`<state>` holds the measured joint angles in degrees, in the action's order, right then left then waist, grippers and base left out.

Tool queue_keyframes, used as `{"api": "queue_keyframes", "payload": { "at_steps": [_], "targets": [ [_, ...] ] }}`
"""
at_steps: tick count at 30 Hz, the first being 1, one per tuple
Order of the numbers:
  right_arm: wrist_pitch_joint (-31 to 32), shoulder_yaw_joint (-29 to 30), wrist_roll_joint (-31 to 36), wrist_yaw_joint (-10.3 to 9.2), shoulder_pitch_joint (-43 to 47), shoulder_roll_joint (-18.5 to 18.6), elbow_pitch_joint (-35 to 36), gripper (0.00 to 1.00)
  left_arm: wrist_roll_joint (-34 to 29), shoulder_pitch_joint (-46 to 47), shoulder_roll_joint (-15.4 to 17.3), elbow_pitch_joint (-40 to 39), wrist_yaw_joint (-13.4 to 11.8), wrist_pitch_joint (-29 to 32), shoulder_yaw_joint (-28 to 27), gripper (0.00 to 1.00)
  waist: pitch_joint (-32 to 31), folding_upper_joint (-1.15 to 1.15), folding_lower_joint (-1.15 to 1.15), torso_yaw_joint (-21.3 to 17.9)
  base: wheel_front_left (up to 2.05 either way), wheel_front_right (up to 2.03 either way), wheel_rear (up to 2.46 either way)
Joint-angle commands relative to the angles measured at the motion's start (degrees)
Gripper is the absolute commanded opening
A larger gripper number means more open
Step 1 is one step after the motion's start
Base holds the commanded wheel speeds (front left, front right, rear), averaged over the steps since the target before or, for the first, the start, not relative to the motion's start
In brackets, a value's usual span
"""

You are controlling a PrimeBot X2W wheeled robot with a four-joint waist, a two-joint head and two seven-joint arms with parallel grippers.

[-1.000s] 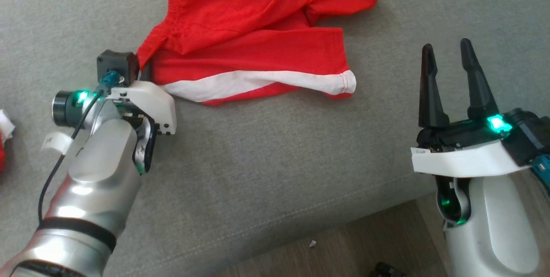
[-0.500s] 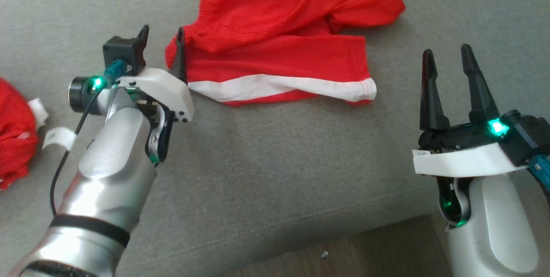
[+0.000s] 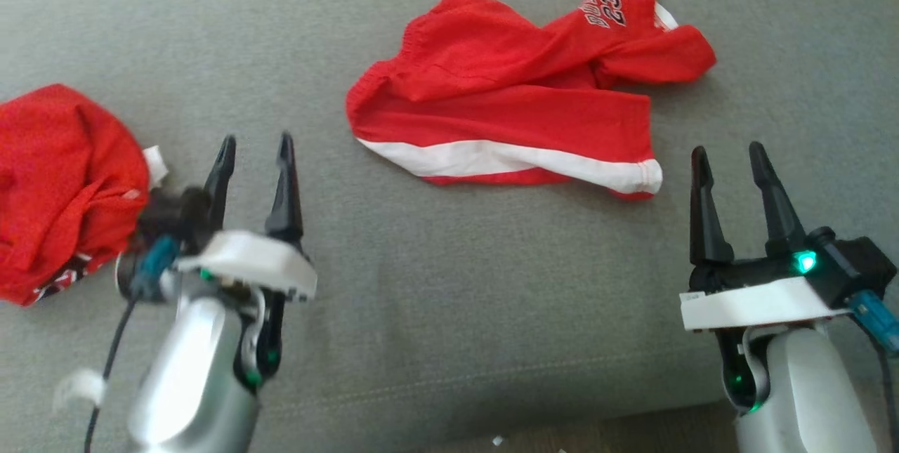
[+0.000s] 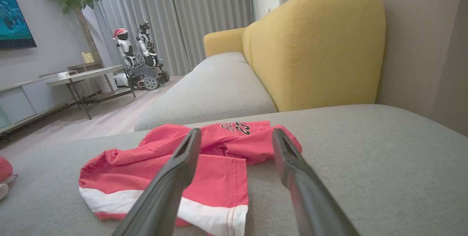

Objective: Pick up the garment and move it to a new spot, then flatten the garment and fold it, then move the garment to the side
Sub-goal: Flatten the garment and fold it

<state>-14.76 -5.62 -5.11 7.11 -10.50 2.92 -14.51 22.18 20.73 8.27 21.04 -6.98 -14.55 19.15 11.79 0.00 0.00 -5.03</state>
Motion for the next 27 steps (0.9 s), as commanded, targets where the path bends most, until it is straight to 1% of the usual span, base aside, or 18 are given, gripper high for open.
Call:
{"api": "queue_keyframes", "payload": {
  "at_steps": [1, 4, 7, 11, 15, 27],
  "targets": [
    [-0.2, -1.2, 1.0, 0.37, -0.6, 0.0, 1.2, 1.00, -1.0, -0.9, -0.2, -3.9, 0.5, -0.4, -3.7, 1.00, -0.4, 0.00, 0.00, 0.9, 0.00, 0.00, 0.00],
    [-0.2, -0.9, 0.9, 0.37, -0.7, 0.0, 0.3, 1.00, -2.2, -3.7, -1.6, -5.3, 1.3, -0.4, -5.6, 1.00, -0.4, 0.00, 0.00, 1.6, 0.00, 0.00, 0.00],
    [-0.2, -0.4, -0.8, 0.37, -0.9, 0.0, -1.6, 1.00, -3.9, -4.4, -2.5, -5.6, 2.3, -0.4, -6.5, 1.00, -0.2, 0.00, 0.00, 2.3, 0.00, 0.00, 0.00],
    [0.6, 1.1, -3.0, 0.37, -2.5, 0.0, -6.7, 1.00, -5.4, -4.0, -3.6, -5.4, 3.4, -0.4, -7.2, 1.00, 0.6, 0.00, 0.00, 3.4, 0.00, 0.00, 0.00],
    [1.9, 1.2, -5.1, 0.37, -5.1, 0.0, -11.6, 1.00, -6.3, -3.9, -4.2, -4.6, 4.3, -0.4, -7.9, 1.00, 1.7, 0.00, 0.00, 4.4, 0.00, 0.00, 0.00],
    [2.3, -0.2, -8.0, 0.37, -10.4, 0.0, -22.1, 1.00, -9.1, -3.4, -5.1, -2.9, 5.3, -0.4, -8.4, 1.00, 3.4, 0.00, 0.00, 5.9, 0.00, 0.00, 0.00]
  ]
}}
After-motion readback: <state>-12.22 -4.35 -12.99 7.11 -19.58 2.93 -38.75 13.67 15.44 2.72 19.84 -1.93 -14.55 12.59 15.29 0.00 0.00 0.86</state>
